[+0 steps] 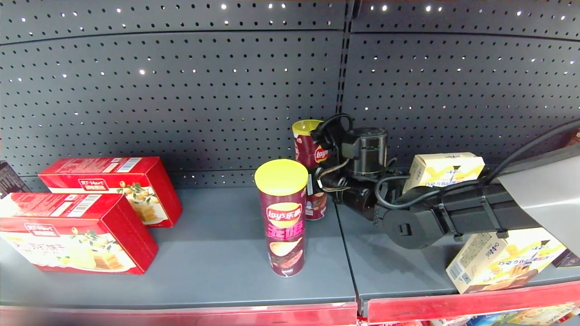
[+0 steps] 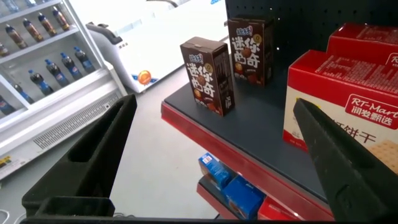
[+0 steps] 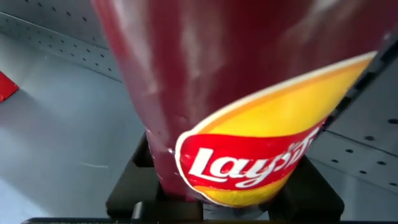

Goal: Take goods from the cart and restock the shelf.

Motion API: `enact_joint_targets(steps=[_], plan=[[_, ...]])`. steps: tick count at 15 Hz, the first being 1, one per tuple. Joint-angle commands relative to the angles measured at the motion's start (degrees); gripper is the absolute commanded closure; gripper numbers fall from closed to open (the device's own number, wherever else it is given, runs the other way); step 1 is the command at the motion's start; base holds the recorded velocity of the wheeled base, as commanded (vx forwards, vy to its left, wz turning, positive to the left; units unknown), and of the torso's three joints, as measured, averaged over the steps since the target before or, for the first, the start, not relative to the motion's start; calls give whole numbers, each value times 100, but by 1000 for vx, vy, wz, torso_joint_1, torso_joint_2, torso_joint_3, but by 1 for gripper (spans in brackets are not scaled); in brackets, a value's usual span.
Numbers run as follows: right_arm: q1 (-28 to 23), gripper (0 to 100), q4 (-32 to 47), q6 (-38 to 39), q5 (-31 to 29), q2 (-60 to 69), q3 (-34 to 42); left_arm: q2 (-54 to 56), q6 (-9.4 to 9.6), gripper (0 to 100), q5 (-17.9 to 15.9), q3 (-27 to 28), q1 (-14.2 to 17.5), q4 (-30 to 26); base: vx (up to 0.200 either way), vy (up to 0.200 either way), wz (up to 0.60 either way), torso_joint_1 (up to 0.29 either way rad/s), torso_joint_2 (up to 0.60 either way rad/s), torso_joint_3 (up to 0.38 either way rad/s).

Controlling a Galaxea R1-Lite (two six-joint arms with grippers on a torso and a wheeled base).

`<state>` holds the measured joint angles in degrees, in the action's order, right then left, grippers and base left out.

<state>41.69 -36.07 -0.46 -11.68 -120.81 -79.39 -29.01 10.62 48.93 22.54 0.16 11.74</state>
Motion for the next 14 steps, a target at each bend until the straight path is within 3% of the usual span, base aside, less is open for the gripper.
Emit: enact_joint_targets(steps=[1, 8, 14], plan=[[41, 100, 12, 11, -1, -48, -33, -8, 2, 0, 2, 5, 2, 4, 0, 0, 0, 0, 0, 0], [85, 100, 48, 2, -80, -549, -877, -8, 2, 0, -15, 5, -7, 4, 0, 0, 0, 0, 0, 0], [94, 100, 48, 11, -142, -584, -851, -8, 2, 0, -15, 5, -16, 4, 0, 0, 0, 0, 0, 0]])
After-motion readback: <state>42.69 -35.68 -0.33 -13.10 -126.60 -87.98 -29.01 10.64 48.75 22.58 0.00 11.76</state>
